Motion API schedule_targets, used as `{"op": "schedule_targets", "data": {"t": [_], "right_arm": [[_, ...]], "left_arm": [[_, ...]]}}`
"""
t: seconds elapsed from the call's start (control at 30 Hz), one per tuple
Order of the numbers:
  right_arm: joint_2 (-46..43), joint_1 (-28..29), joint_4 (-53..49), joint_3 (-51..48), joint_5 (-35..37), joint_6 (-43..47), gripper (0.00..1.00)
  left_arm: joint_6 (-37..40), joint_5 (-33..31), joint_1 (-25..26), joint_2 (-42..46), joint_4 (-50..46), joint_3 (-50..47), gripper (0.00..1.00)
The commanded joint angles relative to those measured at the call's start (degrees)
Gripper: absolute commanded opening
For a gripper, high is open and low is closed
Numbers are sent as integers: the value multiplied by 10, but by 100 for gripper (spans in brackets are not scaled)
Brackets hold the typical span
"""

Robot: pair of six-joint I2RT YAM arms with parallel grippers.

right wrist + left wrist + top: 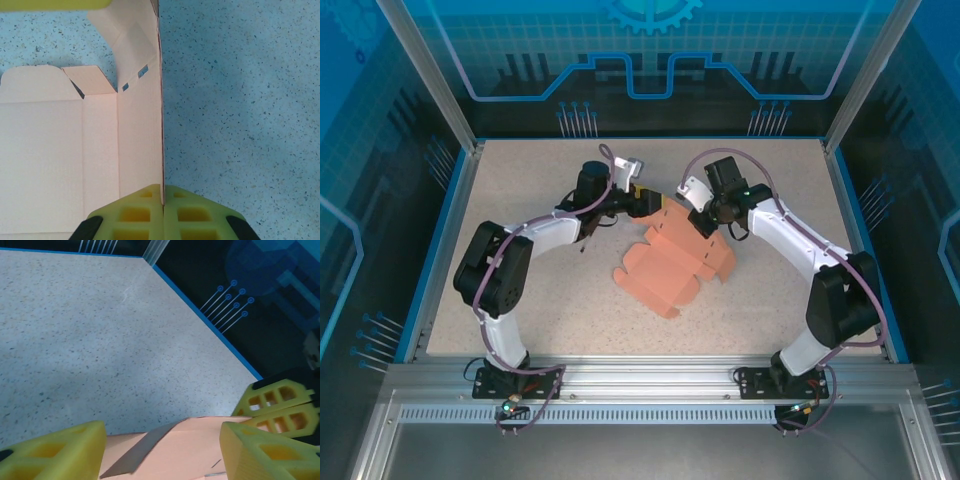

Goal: Fold the paper box

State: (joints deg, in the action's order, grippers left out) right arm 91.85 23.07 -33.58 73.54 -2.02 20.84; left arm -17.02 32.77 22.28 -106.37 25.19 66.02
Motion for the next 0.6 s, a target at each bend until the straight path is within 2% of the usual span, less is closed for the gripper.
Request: {"op": "schedule_targets", "data": {"t": [0.0,0.23,0.57], "right_arm": [[6,-9,-5,16,-11,1,5],[8,-13,3,15,-11,-16,6],[3,-16,18,6,-15,-31,5]], "left_arm": [[-6,38,1,-12,4,9,61],[-32,53,7,6,44,-30,56],[-40,49,29,22,62,-59,56]]}}
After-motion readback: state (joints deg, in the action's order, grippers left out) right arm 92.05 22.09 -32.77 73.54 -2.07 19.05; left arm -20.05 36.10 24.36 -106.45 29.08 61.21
